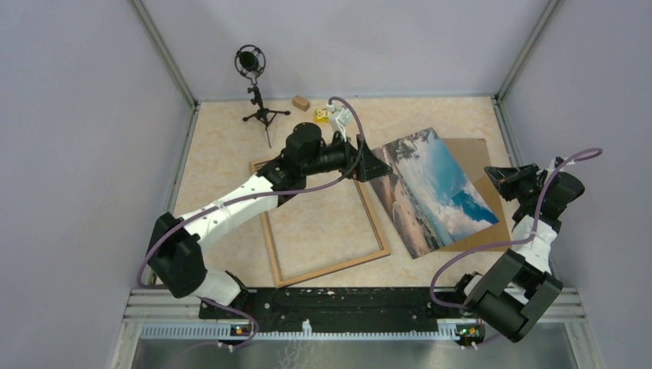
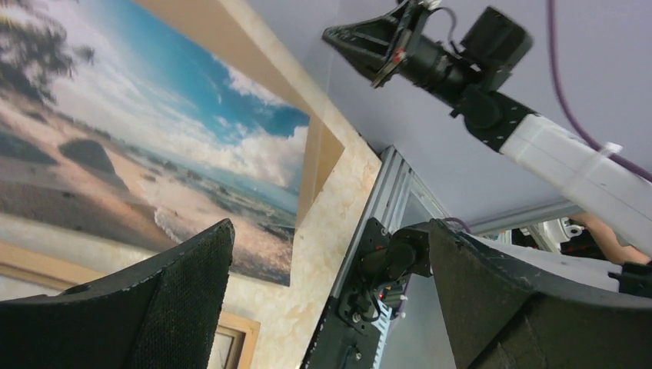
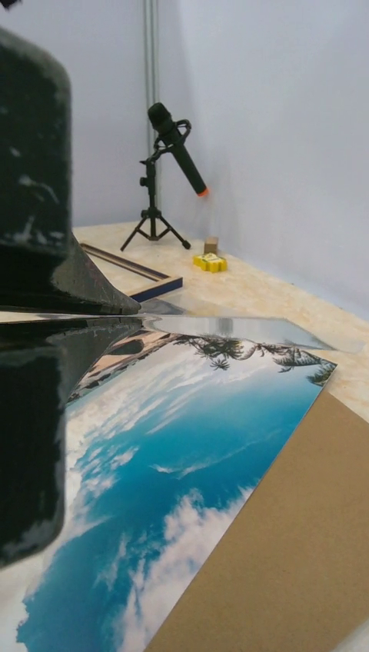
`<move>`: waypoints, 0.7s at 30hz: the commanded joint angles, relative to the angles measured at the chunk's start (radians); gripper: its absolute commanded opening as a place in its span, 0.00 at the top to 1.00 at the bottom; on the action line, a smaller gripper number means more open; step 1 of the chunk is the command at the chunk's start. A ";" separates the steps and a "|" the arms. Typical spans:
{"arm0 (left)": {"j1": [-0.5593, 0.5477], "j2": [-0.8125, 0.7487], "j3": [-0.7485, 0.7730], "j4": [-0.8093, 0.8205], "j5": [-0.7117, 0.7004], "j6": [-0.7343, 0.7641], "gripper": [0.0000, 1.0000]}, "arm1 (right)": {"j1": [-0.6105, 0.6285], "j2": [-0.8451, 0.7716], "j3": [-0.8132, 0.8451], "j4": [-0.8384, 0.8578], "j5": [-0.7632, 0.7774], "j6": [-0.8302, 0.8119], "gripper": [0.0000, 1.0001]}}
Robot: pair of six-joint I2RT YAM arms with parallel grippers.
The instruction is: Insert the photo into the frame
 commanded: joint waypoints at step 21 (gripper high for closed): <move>-0.094 0.626 -0.259 1.025 -0.130 -1.122 0.20 | 0.006 -0.040 -0.024 0.043 -0.013 0.083 1.00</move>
